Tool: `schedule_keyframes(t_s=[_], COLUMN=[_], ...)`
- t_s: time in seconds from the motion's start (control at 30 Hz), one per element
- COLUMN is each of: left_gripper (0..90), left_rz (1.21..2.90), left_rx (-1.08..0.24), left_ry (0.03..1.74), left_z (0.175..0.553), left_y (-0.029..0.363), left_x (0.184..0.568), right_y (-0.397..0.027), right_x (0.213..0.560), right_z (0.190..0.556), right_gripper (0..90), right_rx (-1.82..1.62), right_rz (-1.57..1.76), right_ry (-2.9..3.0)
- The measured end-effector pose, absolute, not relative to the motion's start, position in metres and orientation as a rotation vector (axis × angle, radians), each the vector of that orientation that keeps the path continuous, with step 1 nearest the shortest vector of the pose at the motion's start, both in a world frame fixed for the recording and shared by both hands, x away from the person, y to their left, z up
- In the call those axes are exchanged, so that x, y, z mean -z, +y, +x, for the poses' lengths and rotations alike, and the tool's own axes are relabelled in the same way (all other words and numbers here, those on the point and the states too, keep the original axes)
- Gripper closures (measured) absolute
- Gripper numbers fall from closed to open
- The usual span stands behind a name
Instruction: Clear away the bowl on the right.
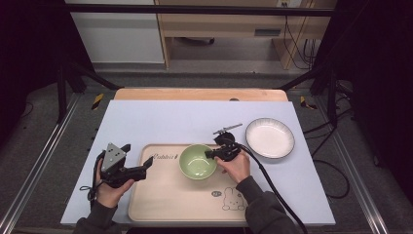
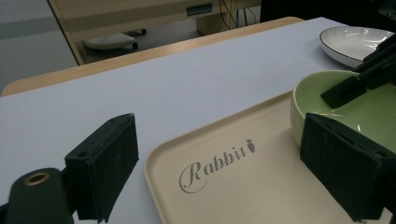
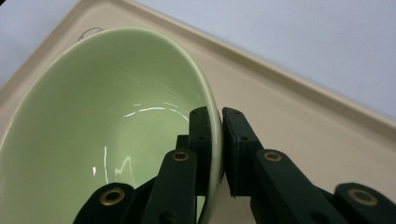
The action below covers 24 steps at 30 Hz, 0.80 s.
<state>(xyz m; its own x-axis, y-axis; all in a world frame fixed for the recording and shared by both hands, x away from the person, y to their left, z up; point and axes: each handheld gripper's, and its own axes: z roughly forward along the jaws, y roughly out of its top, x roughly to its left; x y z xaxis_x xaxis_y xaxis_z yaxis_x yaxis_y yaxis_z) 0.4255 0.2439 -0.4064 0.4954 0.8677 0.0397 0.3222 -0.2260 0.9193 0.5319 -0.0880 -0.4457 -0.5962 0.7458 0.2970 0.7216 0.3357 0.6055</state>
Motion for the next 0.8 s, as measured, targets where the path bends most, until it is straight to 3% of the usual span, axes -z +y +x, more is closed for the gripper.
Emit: schedule_keyframes(t_s=[0.67, 0.8], left_gripper=[11.4, 11.4], left_rz=[1.778, 1.777], left_rx=[-0.719, -0.720], left_ry=[1.003, 1.004], left_z=[0.4254, 0.4252], left_y=[0.2445, 0.2455], left_x=[0.4060, 0.4054], right_y=[-0.0881, -0.0903], right_x=[0.4496, 0.4443], right_z=[0.5340, 0.5324], right_gripper=[83.2, 77.4], right_rx=[-1.114, -1.136], right_rz=[1.377, 1.340], right_ry=[2.546, 2.515])
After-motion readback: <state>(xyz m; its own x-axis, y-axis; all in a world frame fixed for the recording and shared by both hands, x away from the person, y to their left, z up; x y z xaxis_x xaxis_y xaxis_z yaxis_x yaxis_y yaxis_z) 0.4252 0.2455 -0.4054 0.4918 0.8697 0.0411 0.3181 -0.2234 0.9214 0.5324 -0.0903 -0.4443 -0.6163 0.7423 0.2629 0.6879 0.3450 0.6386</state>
